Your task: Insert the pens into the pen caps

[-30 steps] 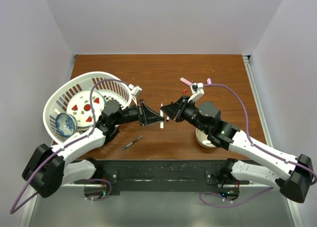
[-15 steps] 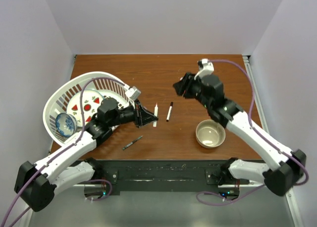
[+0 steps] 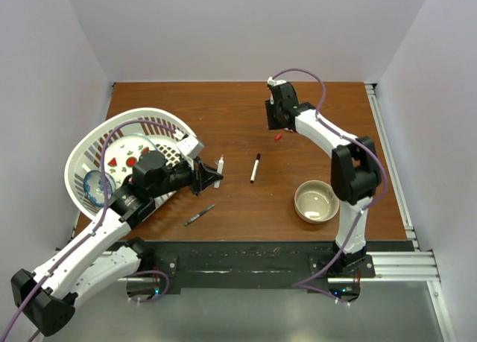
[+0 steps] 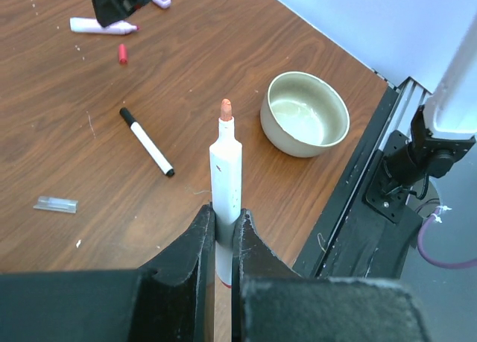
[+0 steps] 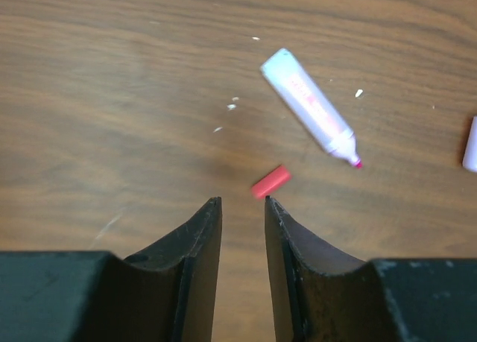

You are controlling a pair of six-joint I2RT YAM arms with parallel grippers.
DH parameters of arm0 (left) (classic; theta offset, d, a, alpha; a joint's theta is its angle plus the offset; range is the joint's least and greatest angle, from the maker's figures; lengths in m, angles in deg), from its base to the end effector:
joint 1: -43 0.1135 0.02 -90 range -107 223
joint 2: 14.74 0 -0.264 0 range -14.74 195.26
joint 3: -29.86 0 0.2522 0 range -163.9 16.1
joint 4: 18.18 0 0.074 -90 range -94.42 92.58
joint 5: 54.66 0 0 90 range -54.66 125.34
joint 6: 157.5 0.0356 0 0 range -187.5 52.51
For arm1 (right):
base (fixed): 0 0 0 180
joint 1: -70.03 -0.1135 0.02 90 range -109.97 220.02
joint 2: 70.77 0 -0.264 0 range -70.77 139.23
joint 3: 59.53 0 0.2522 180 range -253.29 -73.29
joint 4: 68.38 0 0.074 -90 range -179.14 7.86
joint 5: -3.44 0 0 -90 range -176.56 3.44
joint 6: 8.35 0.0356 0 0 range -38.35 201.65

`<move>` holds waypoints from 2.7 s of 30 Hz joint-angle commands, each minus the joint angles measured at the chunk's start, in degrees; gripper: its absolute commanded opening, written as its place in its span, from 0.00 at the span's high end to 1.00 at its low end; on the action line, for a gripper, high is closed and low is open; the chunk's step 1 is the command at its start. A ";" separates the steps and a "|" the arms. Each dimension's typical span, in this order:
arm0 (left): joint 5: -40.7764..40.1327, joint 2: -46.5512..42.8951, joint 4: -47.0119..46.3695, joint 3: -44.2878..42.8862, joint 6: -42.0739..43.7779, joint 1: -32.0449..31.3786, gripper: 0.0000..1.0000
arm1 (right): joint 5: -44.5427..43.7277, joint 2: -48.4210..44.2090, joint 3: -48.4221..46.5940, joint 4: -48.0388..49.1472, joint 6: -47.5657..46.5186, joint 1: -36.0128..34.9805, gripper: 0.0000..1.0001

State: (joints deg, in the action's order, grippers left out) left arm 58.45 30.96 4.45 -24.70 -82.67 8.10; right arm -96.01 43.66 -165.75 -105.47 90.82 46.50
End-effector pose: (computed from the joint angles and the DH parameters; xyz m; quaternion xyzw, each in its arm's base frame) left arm 0.1466 -0.1193 0.3159 0.2539 0.7382 -0.3987 0.4812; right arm 0.4200 0.1765 0.2403 -0.0841 0.9184 0.0336 0.3851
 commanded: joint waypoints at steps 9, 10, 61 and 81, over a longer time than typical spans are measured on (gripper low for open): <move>-0.35 -1.66 -0.86 -0.51 2.08 0.27 1.00 | 1.28 10.63 -11.15 -2.42 -4.25 1.73 0.70; -0.44 -1.66 -0.86 -0.51 2.00 0.27 1.00 | 1.02 11.07 -11.33 -2.42 -4.42 1.73 0.70; -2.55 -3.77 -1.13 0.72 0.94 0.26 1.00 | 13.83 -0.52 8.09 -5.32 -30.78 2.35 0.55; -2.46 -2.80 -0.86 0.37 1.21 0.27 1.00 | 10.77 6.06 1.94 -8.57 -39.75 3.58 0.55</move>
State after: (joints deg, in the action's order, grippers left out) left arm 55.92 28.12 5.08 -24.31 -81.52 8.10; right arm -85.48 48.23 -160.79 -113.19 53.10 49.18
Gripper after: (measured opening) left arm 0.095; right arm 0.458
